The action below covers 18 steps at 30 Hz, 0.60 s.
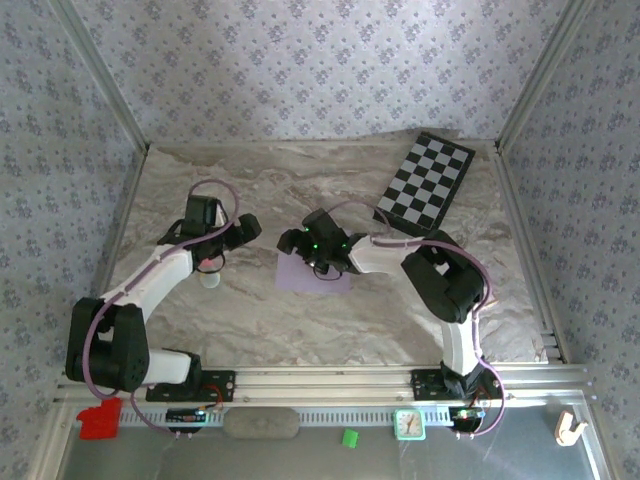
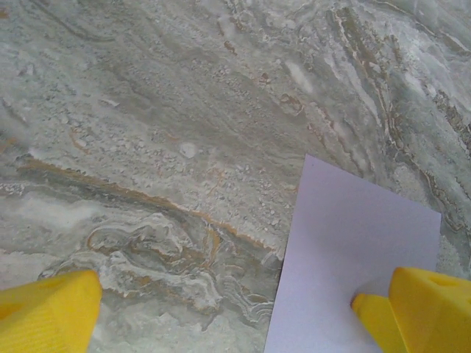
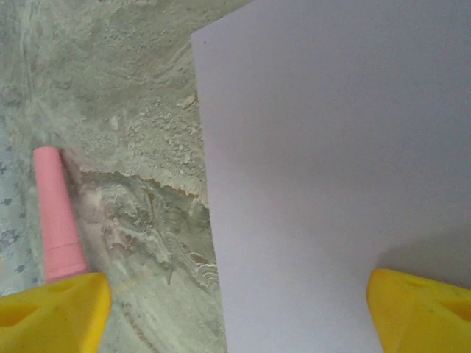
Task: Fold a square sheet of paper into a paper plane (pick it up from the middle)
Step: Move the square sheet of paper to the center of the table, then first fold the square sheet of paper in half at the center of the table.
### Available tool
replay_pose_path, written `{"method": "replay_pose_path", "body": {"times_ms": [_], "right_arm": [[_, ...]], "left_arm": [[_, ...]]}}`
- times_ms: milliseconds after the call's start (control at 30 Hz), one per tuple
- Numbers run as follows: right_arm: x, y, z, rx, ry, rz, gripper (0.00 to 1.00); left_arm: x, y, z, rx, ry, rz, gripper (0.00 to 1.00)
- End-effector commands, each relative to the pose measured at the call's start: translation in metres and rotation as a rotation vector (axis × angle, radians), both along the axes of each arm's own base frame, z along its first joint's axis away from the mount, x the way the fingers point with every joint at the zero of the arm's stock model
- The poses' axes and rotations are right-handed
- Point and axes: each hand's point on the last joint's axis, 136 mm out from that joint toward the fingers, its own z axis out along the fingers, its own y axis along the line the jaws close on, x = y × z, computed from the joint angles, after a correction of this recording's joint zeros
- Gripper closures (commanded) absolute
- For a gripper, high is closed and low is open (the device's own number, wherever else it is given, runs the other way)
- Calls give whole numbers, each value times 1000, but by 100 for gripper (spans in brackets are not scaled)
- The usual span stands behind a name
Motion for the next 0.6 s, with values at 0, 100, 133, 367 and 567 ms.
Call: {"method": "replay_pose_path", "body": {"times_ms": [0,100,133,367,567], "right_arm": [[11,-2,52,88,-96,26,8],[13,-34,77,69,-172,0,6],[12,-50,80,42,-192,-16,4],[5,-169,78,-254,-276,-120,0],[0,-223,69,-346,-247,-185,0]], "left_arm": [[1,-5,22,-29,-11,-8,0],[-3,-15,25,-26,24,-44,0],[-5,-20,25,-15,40,-63,0],[-19,-64,7,77,156,-182,0],[-32,-115,-14,186,230,-287,0]]}}
